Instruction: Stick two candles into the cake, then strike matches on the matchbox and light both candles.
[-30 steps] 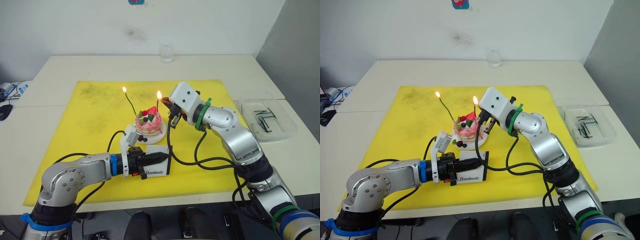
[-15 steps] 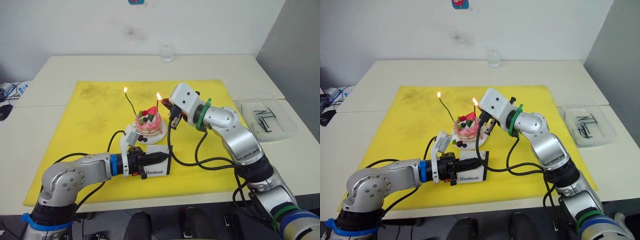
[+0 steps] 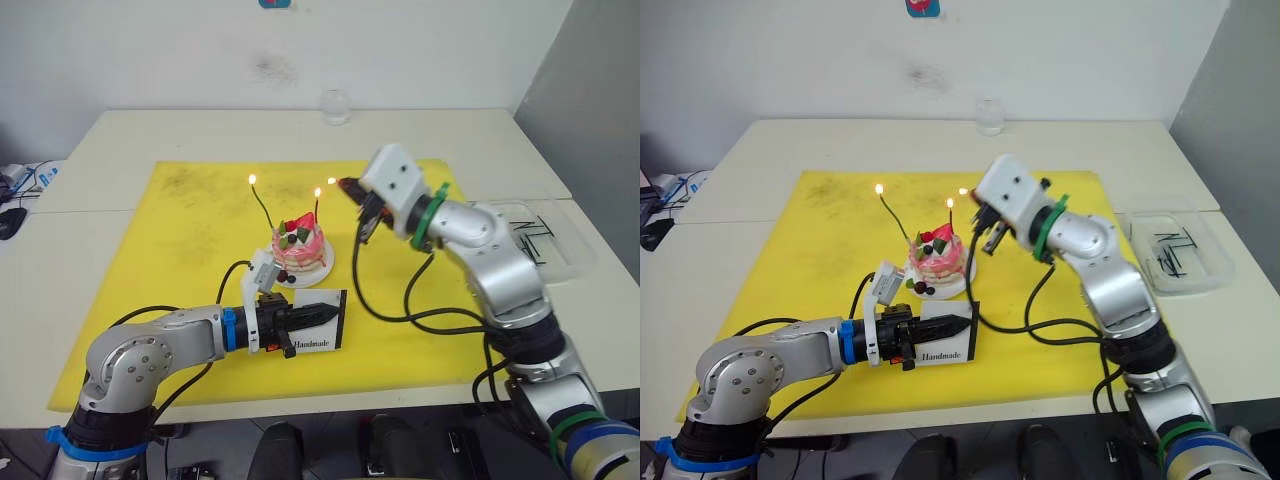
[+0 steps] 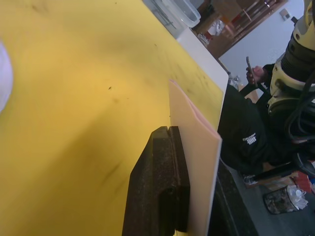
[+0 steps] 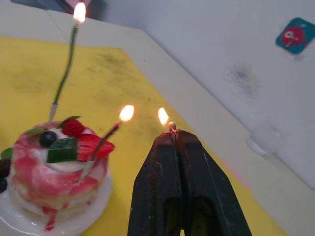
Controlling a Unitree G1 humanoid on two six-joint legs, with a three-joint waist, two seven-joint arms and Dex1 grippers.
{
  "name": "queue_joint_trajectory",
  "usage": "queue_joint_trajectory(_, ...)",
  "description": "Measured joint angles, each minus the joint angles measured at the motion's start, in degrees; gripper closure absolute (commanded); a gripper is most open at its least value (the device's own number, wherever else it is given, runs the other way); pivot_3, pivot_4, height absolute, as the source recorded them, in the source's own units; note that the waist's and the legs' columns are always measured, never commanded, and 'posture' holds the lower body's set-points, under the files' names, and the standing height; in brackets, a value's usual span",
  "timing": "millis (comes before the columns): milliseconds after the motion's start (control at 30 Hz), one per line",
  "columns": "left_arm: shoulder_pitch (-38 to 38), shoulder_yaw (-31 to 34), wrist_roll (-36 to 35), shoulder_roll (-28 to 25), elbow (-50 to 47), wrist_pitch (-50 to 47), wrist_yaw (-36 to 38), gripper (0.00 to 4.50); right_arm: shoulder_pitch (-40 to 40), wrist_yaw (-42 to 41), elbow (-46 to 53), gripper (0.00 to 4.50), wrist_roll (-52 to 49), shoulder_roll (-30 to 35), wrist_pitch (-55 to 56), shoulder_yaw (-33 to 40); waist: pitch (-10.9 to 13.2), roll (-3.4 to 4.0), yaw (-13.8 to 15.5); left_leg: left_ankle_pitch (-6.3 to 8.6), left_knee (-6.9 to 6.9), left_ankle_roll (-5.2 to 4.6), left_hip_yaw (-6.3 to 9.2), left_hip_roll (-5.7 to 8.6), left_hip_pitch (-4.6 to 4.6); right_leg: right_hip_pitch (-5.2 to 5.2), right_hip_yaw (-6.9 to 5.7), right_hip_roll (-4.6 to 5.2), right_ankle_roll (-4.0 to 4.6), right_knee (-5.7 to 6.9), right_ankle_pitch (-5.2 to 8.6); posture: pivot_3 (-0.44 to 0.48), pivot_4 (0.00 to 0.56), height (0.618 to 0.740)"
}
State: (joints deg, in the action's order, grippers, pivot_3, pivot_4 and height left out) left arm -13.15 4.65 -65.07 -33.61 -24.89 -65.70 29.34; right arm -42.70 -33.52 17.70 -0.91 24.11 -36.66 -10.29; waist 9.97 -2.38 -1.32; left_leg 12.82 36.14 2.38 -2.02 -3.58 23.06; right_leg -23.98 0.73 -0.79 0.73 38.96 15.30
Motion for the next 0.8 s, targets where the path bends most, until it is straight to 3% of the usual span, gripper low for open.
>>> queue_joint_trajectory(167,0.18,-0.1,-0.01,1.48,-0.02,0.1,-0.93,4.5,4.76,1.83,-0.87,4.48,-1.17,6.52,-5.76,11.46,0.0,0.0,-0.03,0.0,0.0,0.0,-0.12,0.03,0.01,-0.02,0.1,0.04,0.0,0.0,0.0,0.0,0.15,0.735)
queue_joint_trajectory(367,1.79,-0.3,-0.02,3.24,-0.53,0.42,-2.45,4.5,7.12,7.81,-6.41,4.48,-2.73,9.98,-13.1,26.22,0.0,0.0,-0.43,0.0,-0.06,0.0,-0.09,0.0,-0.05,-0.03,0.12,-0.07,0.01,0.02,0.0,0.0,0.15,0.735)
queue_joint_trajectory(533,2.82,-0.36,-0.01,3.98,-0.7,1.34,-3.21,4.5,8.06,14.56,-12.12,4.48,-3.34,8.21,-19.65,33.91,0.01,0.02,-0.59,0.0,-0.05,0.0,-0.14,0.01,-0.08,-0.04,0.2,-0.09,0.01,0.07,0.0,0.0,0.15,0.735)
queue_joint_trajectory(700,3.34,-0.35,0.01,4.82,-1.57,2.34,-4.42,4.5,6.81,18.76,-17.23,4.48,-5.51,5.51,-23.71,36.81,0.01,0.03,-0.56,0.0,-0.05,0.0,-0.18,0.03,-0.07,-0.04,0.21,-0.09,0.0,0.06,0.0,0.0,0.15,0.735)
queue_joint_trajectory(800,4.1,-0.34,0.0,4.97,-1.76,2.55,-5.21,4.5,5.47,21.68,-20.47,3.86,-6.29,4.26,-24.39,38.62,0.02,0.04,-0.48,0.0,-0.05,0.0,-0.17,0.03,-0.04,-0.04,0.2,-0.09,0.0,0.03,0.0,0.0,0.15,0.735)
